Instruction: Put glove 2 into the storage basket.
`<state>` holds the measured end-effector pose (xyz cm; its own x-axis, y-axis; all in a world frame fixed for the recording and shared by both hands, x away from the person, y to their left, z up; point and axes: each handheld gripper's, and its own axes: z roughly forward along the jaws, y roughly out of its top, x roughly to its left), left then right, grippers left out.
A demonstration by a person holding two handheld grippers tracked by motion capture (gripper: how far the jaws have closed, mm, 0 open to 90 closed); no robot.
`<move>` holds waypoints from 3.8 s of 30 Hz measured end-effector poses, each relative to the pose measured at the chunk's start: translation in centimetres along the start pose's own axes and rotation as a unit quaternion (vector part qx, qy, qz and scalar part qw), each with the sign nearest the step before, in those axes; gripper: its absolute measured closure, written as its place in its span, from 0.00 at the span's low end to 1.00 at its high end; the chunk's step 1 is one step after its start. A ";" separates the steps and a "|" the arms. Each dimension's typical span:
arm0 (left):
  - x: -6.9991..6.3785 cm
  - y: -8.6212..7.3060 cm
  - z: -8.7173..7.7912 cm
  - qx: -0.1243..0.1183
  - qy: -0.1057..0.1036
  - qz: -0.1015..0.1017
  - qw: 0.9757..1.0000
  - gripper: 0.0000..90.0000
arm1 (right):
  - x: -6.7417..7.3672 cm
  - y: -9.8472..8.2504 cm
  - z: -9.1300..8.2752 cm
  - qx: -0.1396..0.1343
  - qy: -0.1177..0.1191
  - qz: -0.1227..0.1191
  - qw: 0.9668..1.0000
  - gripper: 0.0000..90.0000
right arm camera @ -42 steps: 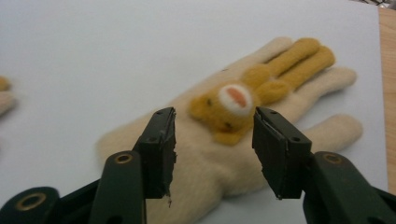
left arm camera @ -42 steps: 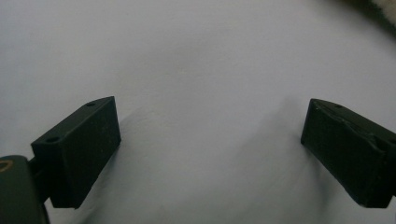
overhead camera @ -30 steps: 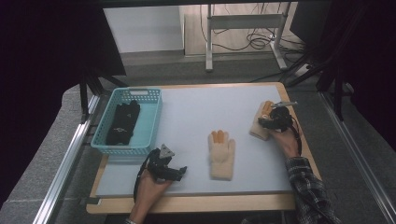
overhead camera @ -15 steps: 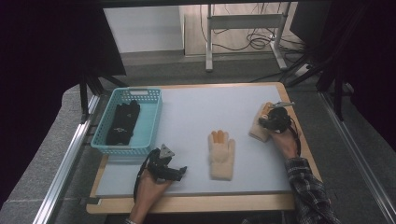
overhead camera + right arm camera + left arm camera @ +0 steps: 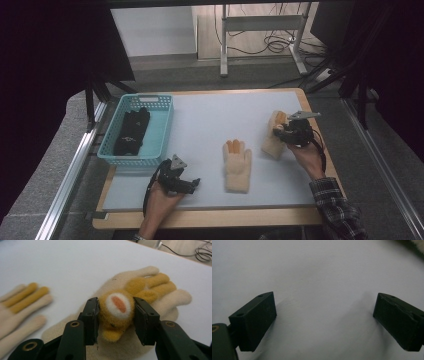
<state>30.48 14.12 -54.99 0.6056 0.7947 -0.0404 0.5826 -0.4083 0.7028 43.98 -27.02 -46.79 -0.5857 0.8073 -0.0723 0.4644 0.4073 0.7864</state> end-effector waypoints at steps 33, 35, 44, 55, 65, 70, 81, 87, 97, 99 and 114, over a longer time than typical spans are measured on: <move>0.0 0.0 0.0 -0.002 0.001 -0.002 1.000 0.06 | 14.1 -0.6 -0.8 0.013 0.166 -0.092 0.982 0.62; 0.0 0.0 0.0 -0.002 0.001 -0.002 1.000 0.06 | 14.4 -1.0 -0.1 0.019 0.165 -0.095 0.981 0.60; 0.0 0.0 0.0 -0.002 0.001 -0.002 1.000 0.06 | 14.8 -1.6 0.4 0.025 0.160 -0.089 0.983 0.42; 0.0 0.0 0.0 0.000 0.001 0.000 1.000 0.06 | 10.2 -3.2 -2.1 0.016 0.139 -0.037 0.989 0.62; 0.0 0.0 0.0 0.000 0.001 0.000 1.000 0.06 | 10.0 -5.8 -1.7 0.049 0.152 -0.032 0.987 0.88; 0.0 0.0 0.0 0.000 0.001 0.000 1.000 0.06 | 11.0 -6.5 -1.2 0.057 0.160 -0.046 0.984 0.88; 0.0 0.0 0.0 -0.001 0.002 -0.002 1.000 0.06 | 13.0 -6.6 -0.4 0.057 0.169 -0.066 0.982 0.87; 0.1 -0.1 -0.1 -0.001 0.015 -0.018 1.000 0.05 | 14.2 -6.2 0.3 0.053 0.180 -0.072 0.980 0.85; 1.1 -1.1 -1.1 0.002 0.012 -0.016 1.000 0.05 | 16.1 -5.2 1.8 0.046 0.188 -0.080 0.978 0.85; 1.2 -1.2 -1.2 0.003 0.008 -0.012 1.000 0.06 | 16.4 -5.0 2.1 0.045 0.188 -0.082 0.978 0.86; 1.2 -1.2 -1.1 0.002 0.008 -0.012 1.000 0.05 | 18.7 -3.4 4.3 0.038 0.184 -0.093 0.978 0.86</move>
<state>29.93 16.09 -55.09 0.5831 0.8111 -0.0461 0.5986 -0.3906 0.6994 34.34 -11.49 -53.48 -0.8576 0.5136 0.0260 0.3665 0.5748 0.7316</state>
